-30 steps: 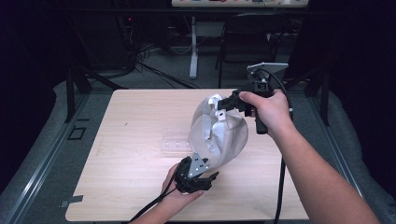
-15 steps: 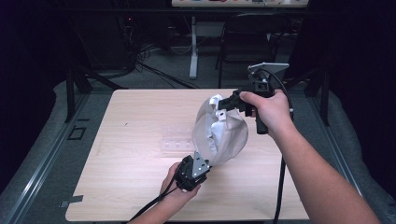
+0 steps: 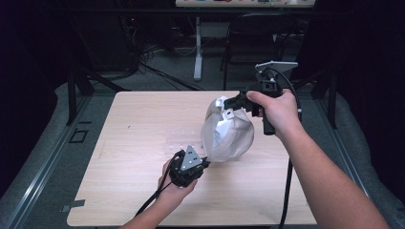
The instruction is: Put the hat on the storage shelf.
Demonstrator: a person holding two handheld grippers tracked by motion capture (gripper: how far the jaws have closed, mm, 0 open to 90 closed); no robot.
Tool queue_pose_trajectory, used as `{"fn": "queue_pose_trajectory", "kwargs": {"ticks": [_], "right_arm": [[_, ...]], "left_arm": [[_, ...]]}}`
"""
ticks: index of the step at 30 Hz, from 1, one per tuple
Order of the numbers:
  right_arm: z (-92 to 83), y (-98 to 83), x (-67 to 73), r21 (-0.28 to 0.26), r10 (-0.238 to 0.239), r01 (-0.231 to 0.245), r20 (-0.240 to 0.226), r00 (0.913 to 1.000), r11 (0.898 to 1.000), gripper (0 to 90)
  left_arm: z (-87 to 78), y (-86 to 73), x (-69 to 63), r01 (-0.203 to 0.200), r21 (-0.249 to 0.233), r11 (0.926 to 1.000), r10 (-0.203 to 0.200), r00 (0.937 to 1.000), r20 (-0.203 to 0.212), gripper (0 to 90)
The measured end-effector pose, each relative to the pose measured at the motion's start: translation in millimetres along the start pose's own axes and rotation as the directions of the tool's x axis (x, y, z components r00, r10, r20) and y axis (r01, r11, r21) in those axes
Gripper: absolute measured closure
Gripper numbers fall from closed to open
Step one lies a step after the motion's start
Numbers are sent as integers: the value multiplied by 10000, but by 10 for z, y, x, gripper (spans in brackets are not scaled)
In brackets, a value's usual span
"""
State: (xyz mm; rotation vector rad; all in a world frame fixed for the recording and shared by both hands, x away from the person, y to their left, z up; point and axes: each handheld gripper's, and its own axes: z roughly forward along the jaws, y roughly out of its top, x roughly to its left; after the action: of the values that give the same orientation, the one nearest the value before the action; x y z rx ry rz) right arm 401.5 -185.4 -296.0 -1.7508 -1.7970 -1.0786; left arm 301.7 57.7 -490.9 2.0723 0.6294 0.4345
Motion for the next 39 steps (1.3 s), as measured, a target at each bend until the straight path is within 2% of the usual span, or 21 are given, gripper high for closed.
{"fn": "queue_pose_trajectory", "kwargs": {"ticks": [5,11,14,17,18,21,31,39], "right_arm": [[4,28,-24,-258,82,-84,-82,9999,9996,823],[-54,40,3,-398,52,-62,-230,9997,9992,823],[-84,54,5,-507,38,-51,-255,9997,9987,823],[-78,68,-2,-562,74,-87,-243,9997,9984,823],[-65,84,-12,-622,77,-90,-207,9998,9980,823],[-47,112,-20,-627,115,-125,-160,9998,9980,824],[62,170,-23,-630,168,-178,-167,9997,9979,823],[170,192,-24,-537,176,-177,-25,9998,9984,824]], "left_arm": [[6,32,46,-5,-133,9999,8,9997,241,861],[-30,92,98,-117,-371,9992,128,9995,298,861],[-5,123,220,-67,-487,9988,80,9996,270,860],[20,128,284,-87,-513,9986,101,9996,274,860],[52,126,349,-22,-594,9982,42,9994,336,860],[97,122,427,51,-608,9981,-32,9995,309,859],[140,87,519,146,-598,9981,-123,9992,378,859],[147,-23,608,428,-670,9968,-387,9973,619,859]]}}
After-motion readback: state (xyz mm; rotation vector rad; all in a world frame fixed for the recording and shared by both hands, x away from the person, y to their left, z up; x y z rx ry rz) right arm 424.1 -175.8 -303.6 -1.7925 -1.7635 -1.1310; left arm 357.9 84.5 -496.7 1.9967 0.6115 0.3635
